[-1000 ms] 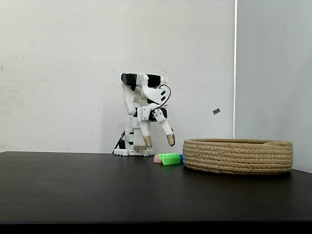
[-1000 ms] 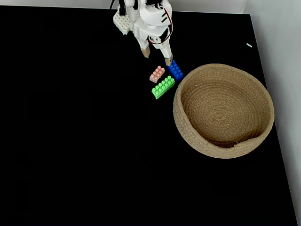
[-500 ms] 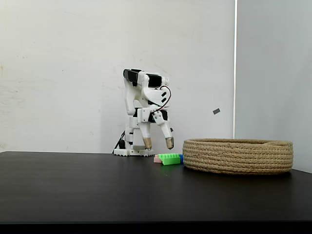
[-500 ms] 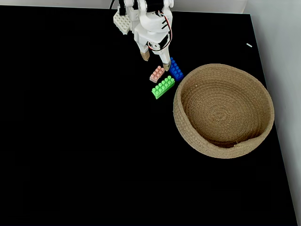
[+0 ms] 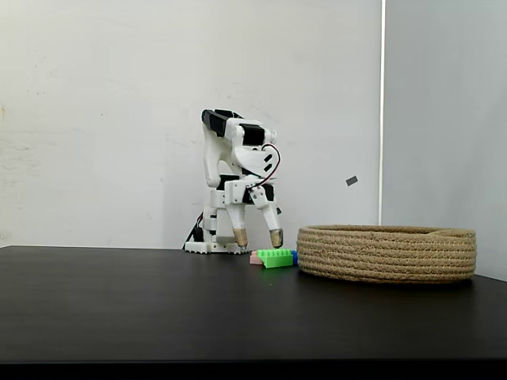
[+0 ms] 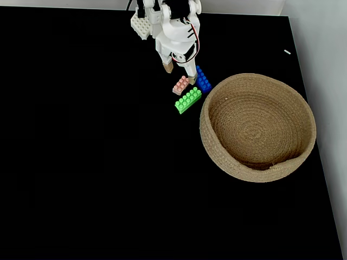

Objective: Place the lego blocks in the tray

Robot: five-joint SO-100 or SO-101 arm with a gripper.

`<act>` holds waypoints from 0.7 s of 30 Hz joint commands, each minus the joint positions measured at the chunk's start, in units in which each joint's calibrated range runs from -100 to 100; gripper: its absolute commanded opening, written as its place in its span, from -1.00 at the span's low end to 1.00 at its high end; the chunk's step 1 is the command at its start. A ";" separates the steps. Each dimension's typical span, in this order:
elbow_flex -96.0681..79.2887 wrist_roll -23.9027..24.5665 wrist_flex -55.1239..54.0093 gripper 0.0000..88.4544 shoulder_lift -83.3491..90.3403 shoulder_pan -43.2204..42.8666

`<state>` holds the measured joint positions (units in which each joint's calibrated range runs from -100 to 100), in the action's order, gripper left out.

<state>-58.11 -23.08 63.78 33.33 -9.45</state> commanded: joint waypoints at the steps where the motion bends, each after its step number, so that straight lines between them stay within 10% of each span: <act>1: 4.16 0.29 -0.69 -0.41 -0.49 0.95; 21: 2.34 -0.29 -5.77 -0.45 -4.18 1.70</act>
<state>-57.49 -23.08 58.59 28.75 -7.74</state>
